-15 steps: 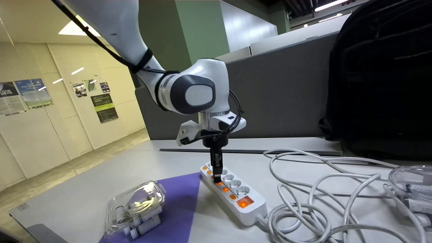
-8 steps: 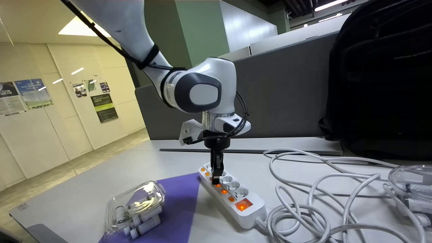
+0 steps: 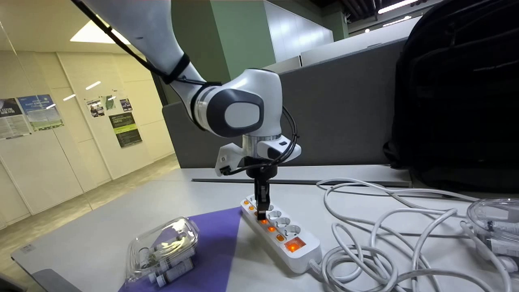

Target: Turn off the switch of the fourth position from the left

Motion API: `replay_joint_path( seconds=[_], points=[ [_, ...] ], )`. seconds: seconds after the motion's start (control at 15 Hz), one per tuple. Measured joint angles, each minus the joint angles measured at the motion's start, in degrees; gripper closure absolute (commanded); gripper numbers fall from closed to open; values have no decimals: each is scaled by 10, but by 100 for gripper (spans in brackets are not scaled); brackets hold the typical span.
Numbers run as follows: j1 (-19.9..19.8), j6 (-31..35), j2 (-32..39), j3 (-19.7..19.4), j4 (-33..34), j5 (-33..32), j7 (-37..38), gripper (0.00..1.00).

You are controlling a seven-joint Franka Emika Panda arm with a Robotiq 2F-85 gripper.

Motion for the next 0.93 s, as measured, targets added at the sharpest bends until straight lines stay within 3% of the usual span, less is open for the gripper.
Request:
replay_joint_path(
  seconds=[0.93],
  points=[
    [0,19,-25,-13,-47,25,17,100]
  ],
)
